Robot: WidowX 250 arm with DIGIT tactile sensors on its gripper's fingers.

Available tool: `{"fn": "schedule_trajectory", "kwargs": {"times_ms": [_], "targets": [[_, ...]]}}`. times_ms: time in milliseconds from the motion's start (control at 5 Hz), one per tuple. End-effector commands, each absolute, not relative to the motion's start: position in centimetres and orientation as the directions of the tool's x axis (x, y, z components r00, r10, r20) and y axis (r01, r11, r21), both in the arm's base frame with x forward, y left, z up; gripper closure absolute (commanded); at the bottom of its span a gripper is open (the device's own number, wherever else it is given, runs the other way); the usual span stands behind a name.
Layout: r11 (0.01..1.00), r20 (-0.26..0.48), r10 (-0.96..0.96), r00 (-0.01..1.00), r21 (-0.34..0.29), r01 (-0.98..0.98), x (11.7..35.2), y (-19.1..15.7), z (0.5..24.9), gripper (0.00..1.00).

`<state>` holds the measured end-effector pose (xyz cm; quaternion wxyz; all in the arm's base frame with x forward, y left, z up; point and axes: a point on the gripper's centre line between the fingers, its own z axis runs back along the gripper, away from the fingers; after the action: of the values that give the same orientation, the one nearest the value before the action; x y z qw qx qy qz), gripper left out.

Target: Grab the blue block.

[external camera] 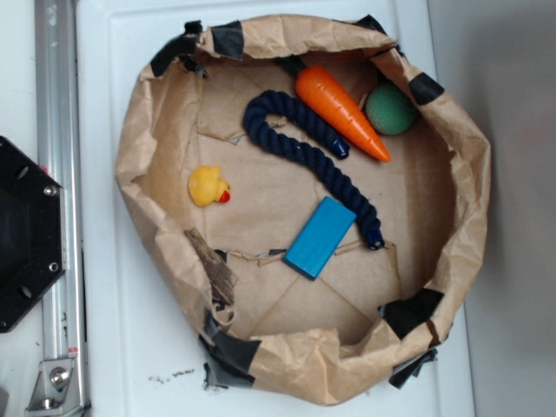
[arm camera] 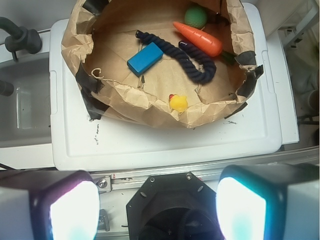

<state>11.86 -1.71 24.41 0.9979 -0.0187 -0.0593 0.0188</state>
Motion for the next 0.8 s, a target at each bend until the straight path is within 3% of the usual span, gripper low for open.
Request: {"fn": "schedule_trajectory", "kwargs": {"times_ms": [0, 200, 400, 600], "targets": [[0.999, 0.118, 0.040, 0.992, -0.039, -0.035, 11.9, -1.7, 24.4, 0.00], [0.957, 0.089, 0.288, 0.953, -0.070, -0.283, 16.9, -1.9, 21.2, 0.00], [0.854, 0.038, 0.518, 0.855, -0.081, -0.514, 21.6, -2.0, 18.6, 0.00], [0.692, -0.041, 0.714, 0.699, -0.103, -0.714, 24.2, -2.2, 15.4, 0.00]]}}
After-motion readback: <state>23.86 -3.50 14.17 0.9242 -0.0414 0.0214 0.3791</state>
